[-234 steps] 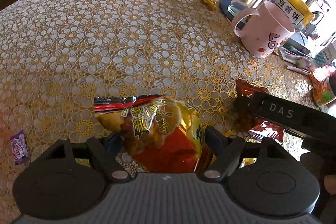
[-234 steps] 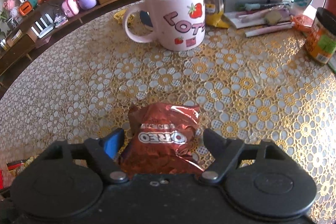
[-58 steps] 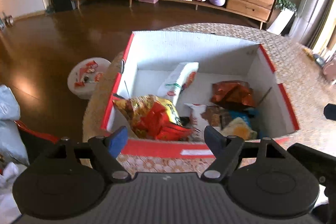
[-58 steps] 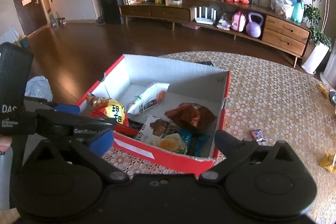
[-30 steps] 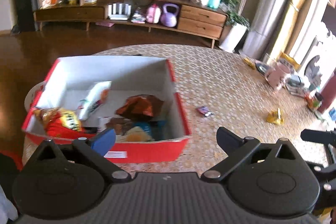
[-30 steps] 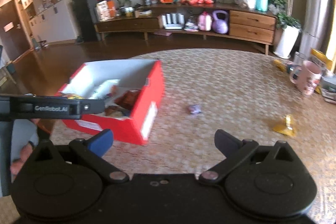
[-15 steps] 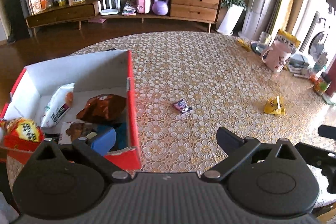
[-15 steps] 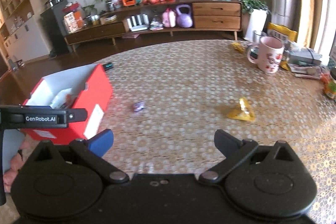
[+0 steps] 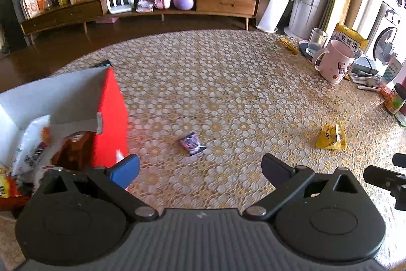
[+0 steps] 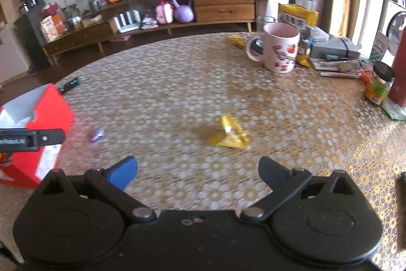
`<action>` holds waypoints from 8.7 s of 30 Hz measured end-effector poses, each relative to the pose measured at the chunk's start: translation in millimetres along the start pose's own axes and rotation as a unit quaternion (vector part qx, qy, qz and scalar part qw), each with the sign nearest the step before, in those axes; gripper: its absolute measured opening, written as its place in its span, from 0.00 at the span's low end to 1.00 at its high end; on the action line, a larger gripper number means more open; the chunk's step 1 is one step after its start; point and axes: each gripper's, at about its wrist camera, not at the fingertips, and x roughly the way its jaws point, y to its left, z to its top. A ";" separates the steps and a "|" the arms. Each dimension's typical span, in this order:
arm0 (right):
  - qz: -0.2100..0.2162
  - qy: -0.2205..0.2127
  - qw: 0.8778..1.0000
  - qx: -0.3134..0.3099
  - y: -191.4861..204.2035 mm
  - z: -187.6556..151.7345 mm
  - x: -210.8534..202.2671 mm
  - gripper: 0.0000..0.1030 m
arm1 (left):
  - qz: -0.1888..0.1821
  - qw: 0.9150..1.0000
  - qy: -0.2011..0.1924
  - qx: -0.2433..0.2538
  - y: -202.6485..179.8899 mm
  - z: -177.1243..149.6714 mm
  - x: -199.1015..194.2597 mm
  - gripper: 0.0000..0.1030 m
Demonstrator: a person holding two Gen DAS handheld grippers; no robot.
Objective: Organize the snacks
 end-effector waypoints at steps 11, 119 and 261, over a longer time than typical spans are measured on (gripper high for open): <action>-0.026 0.014 1.000 0.010 -31.1 24.2 46.5 0.94 | 0.028 0.998 0.035 -0.034 -8.4 24.4 62.9 1.00; 0.051 0.036 0.998 -0.023 57.6 0.5 -22.4 0.26 | -0.045 0.996 0.075 -0.014 12.3 -36.7 -15.4 0.21; 0.228 -0.120 0.961 -0.098 264.0 -35.0 -107.5 1.00 | 0.046 0.987 -0.142 -0.055 192.2 -108.8 -190.6 0.99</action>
